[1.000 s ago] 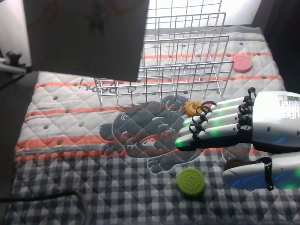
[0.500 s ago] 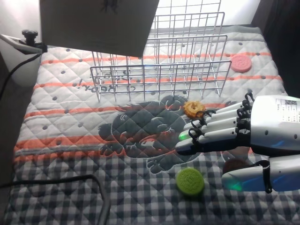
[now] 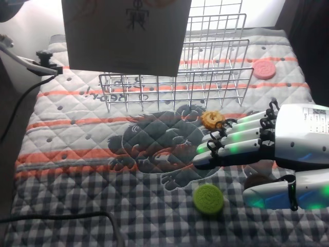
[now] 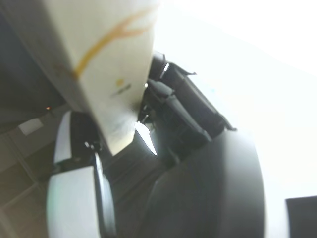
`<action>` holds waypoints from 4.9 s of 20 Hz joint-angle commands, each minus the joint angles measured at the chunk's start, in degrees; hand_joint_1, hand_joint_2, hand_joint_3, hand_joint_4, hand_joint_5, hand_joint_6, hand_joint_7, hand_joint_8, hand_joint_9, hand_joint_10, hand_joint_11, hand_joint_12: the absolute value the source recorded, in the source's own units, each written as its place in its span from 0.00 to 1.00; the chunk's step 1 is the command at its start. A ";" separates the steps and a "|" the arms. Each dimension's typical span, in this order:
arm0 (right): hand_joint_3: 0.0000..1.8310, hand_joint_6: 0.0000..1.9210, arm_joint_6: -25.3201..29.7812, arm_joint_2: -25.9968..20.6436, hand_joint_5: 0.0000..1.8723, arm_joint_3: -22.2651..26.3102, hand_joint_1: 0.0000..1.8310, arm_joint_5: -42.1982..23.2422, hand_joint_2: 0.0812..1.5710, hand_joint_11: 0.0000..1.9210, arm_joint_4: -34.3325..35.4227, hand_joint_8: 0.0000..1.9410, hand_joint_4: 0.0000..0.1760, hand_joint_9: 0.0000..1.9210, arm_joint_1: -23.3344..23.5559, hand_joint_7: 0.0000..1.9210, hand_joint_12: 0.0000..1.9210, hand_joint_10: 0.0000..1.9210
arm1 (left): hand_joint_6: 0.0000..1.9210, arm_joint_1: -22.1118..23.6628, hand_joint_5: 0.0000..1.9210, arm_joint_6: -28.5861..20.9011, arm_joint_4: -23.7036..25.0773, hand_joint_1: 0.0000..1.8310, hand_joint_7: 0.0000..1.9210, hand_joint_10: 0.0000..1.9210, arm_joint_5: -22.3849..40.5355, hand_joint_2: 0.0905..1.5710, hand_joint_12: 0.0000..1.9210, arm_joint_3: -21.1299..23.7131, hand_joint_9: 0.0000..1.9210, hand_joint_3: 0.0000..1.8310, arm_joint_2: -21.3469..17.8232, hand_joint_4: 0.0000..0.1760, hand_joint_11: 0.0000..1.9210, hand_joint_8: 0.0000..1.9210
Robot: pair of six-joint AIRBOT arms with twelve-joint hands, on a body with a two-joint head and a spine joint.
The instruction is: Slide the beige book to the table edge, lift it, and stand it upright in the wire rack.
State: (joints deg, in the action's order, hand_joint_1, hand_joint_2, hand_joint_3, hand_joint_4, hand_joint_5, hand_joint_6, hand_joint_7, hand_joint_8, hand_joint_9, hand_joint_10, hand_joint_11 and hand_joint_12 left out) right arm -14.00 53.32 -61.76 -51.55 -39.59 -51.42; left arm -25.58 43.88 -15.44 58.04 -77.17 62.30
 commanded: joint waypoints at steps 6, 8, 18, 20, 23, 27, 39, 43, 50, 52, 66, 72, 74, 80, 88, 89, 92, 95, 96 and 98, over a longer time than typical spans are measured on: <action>0.00 0.00 0.11 0.46 0.21 0.04 0.00 -6.00 0.93 0.32 2.86 0.00 0.00 0.20 0.18 0.20 0.30 0.00 | 0.43 2.18 0.53 0.25 0.28 0.70 0.63 0.17 5.83 0.65 0.54 -1.10 0.71 0.00 0.62 0.00 0.57 0.37; 0.00 0.00 0.11 0.50 0.21 -0.06 0.00 -6.10 0.93 0.32 2.84 0.00 0.00 0.20 0.14 0.20 0.30 0.00 | 0.38 3.05 0.55 0.46 0.28 0.70 0.64 0.17 4.85 0.64 0.56 -1.99 0.73 0.00 1.43 0.00 0.58 0.37; 0.00 0.00 0.11 0.77 0.20 -0.17 0.00 -6.37 0.93 0.28 2.84 0.00 0.00 0.20 -0.14 0.21 0.28 0.00 | 0.38 4.71 0.54 1.87 -0.69 0.71 0.64 0.13 2.22 0.65 0.58 -3.76 0.75 0.00 2.55 0.00 0.56 0.39; 0.00 0.00 0.11 0.85 0.20 -0.17 0.00 -6.38 0.93 0.29 2.85 0.00 0.00 0.20 -0.26 0.21 0.28 0.00 | 0.37 5.06 0.55 2.25 -0.68 0.71 0.64 0.13 2.45 0.65 0.57 -3.76 0.75 0.00 2.53 0.00 0.57 0.39; 0.00 0.00 0.11 0.91 0.21 -0.17 0.00 -6.41 0.93 0.29 2.85 0.00 0.00 0.20 -0.31 0.21 0.28 0.00 | 0.37 5.00 0.55 2.58 -0.69 0.71 0.63 0.11 2.20 0.65 0.53 -3.76 0.75 0.00 2.68 0.00 0.58 0.40; 0.00 0.00 0.11 0.93 0.21 -0.17 0.00 -6.47 0.93 0.27 2.86 0.00 0.00 0.20 -0.31 0.21 0.27 0.00 | 0.36 5.11 0.56 2.59 -0.74 0.71 0.65 0.11 2.25 0.64 0.55 -3.83 0.76 0.00 2.69 0.00 0.58 0.37; 0.00 0.00 0.11 1.16 0.21 -0.36 0.00 -6.47 0.94 0.22 2.82 0.00 0.00 0.19 -0.46 0.21 0.24 0.00 | 0.39 6.18 0.55 3.08 -0.47 0.70 0.63 0.08 2.51 0.65 0.54 -3.84 0.77 0.00 2.48 0.00 0.60 0.39; 0.00 0.00 0.11 1.25 0.21 -0.40 0.01 -6.47 0.93 0.25 2.82 0.00 0.00 0.19 -0.47 0.21 0.23 0.00 | 0.38 5.32 0.55 3.29 -1.34 0.70 0.63 0.08 4.26 0.65 0.54 -3.44 0.76 0.00 2.34 0.00 0.59 0.40; 0.00 0.00 0.11 1.32 0.21 -0.39 0.00 -6.48 0.94 0.25 2.84 0.00 0.00 0.19 -0.62 0.21 0.22 0.00 | 0.34 2.06 0.56 7.68 -3.51 0.71 0.63 0.11 10.71 0.64 0.57 0.45 0.77 0.00 1.31 0.00 0.58 0.42; 0.00 0.00 0.11 1.32 0.21 -0.35 0.03 -6.48 0.93 0.27 2.85 0.00 0.00 0.19 -0.69 0.21 0.23 0.00 | 0.36 1.48 0.56 8.67 -4.21 0.70 0.62 0.12 11.97 0.65 0.59 1.05 0.77 0.00 1.31 0.00 0.58 0.43; 0.00 0.00 0.11 1.33 0.22 -0.35 0.00 -7.30 0.93 0.26 3.70 0.00 0.00 0.22 -1.35 0.21 0.31 0.01 | 0.35 -5.12 0.56 10.17 -10.58 0.71 0.63 0.31 25.39 0.65 0.61 4.67 0.71 0.00 2.68 0.00 0.60 0.42; 0.00 0.00 0.11 1.45 0.22 -0.41 0.00 -7.42 0.92 0.28 3.78 0.00 0.00 0.23 -1.45 0.22 0.32 0.01 | 0.32 -4.73 0.58 8.63 -10.48 0.71 0.68 0.22 22.59 0.63 0.58 3.01 0.76 0.00 3.81 0.00 0.63 0.31; 0.00 0.00 0.11 1.49 0.23 -0.47 0.00 -7.43 0.92 0.24 3.78 0.00 0.00 0.22 -1.45 0.23 0.29 0.00 | 0.33 -3.77 0.58 8.67 -9.21 0.71 0.67 0.19 20.91 0.63 0.55 2.63 0.76 0.00 3.87 0.00 0.63 0.32; 0.00 0.00 0.11 1.80 0.23 -0.64 0.01 -7.53 0.92 0.25 3.78 0.00 0.00 0.21 -1.45 0.22 0.29 0.00 | 0.35 0.09 0.56 9.56 -4.95 0.71 0.65 0.22 13.18 0.64 0.56 0.47 0.74 0.00 4.85 0.00 0.61 0.38; 0.00 0.00 0.11 2.25 0.23 -1.10 0.03 -7.78 0.92 0.28 3.78 0.00 0.00 0.23 -1.45 0.24 0.28 0.00 | 0.46 6.01 0.51 10.70 0.99 0.70 0.62 0.15 6.12 0.66 0.49 -1.50 0.74 0.00 5.98 0.00 0.62 0.40; 0.00 0.00 0.11 2.31 0.23 -1.15 0.03 -7.80 0.92 0.27 3.78 0.00 0.00 0.23 -1.45 0.24 0.27 0.00 | 0.46 6.48 0.51 10.82 1.46 0.70 0.62 0.13 5.96 0.66 0.48 -1.57 0.75 0.00 6.03 0.00 0.63 0.41; 0.00 0.00 0.11 2.58 0.23 -1.39 0.03 -7.89 0.92 0.27 3.78 0.00 0.00 0.23 -1.45 0.24 0.27 0.00 | 0.46 8.48 0.49 11.44 3.43 0.75 0.58 0.43 4.89 0.65 0.50 -1.81 0.63 0.02 6.11 0.00 0.62 0.38; 0.00 0.00 0.11 2.76 0.23 -1.54 0.01 -7.94 0.92 0.25 3.80 0.00 0.00 0.22 -1.45 0.24 0.26 0.00 | 0.42 8.37 0.50 11.62 3.62 0.81 0.60 0.42 5.30 0.64 0.72 -1.71 0.62 0.00 6.14 0.00 0.51 0.29; 0.00 0.00 0.11 2.76 0.23 -1.56 0.01 -8.01 0.91 0.28 3.85 0.00 0.00 0.23 -1.45 0.24 0.26 0.00 | 0.43 7.63 0.50 11.61 3.30 0.78 0.60 0.47 5.62 0.64 0.64 -1.60 0.62 0.00 6.23 0.00 0.58 0.30; 0.00 0.00 0.11 2.81 0.23 -1.57 0.02 -8.02 0.91 0.28 3.92 0.00 0.00 0.23 -1.45 0.23 0.27 0.00 | 0.44 6.41 0.50 11.56 2.33 0.77 0.60 0.47 6.27 0.64 0.56 -1.57 0.63 0.00 6.42 0.00 0.61 0.30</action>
State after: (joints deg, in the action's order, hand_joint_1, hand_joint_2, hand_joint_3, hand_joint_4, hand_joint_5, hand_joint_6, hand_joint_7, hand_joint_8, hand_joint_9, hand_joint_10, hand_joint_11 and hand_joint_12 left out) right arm -14.04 55.83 -63.24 -53.34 -38.33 -53.12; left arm -19.53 56.21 -12.49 56.93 -78.67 68.84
